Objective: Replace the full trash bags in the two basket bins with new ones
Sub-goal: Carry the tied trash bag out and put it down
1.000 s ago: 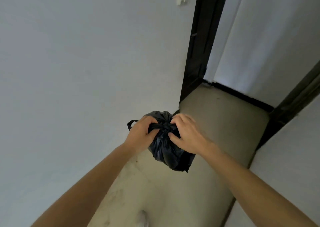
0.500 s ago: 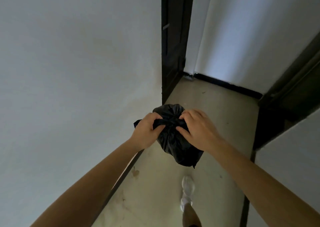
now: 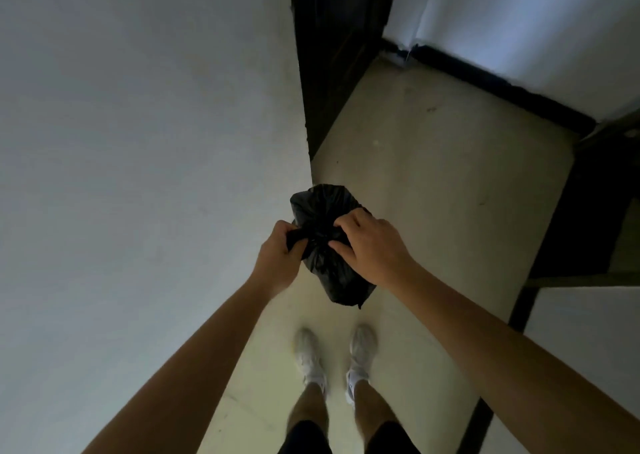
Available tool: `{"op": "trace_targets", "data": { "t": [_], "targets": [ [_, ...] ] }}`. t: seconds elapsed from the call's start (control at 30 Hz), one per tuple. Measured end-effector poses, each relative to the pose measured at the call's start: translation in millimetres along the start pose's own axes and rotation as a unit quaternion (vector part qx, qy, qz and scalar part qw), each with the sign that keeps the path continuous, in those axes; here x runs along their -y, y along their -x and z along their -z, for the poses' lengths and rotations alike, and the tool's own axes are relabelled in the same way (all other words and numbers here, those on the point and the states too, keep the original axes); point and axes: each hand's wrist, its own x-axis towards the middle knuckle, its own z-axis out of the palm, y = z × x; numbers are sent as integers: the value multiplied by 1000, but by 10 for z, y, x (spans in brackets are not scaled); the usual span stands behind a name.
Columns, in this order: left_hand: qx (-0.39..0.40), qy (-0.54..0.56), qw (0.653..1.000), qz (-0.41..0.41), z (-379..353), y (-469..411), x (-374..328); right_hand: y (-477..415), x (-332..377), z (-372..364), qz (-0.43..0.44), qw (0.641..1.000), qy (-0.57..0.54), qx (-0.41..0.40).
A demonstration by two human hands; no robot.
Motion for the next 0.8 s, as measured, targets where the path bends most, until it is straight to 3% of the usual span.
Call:
{"op": "trace_targets", "data": {
  "t": [0.27,0.5,0.63,0.8],
  "targets": [
    [38,-17,997,73,-1037,-1708,1521,-876,-724,-2393,-26,994,-11,107],
    [13,11,988,151,-1793,-2469,2682,-1177,-928,-3873,-103,979,-44,170],
    [-18,-2,987,158,-1882,-2589,3057,-1126,-1023,-4223,-154,968,-37,194],
    [-46,0,991,125,-1569,-2346,2999,-1015,-1005,-3878,-167,965,-40,197]
  ]
}}
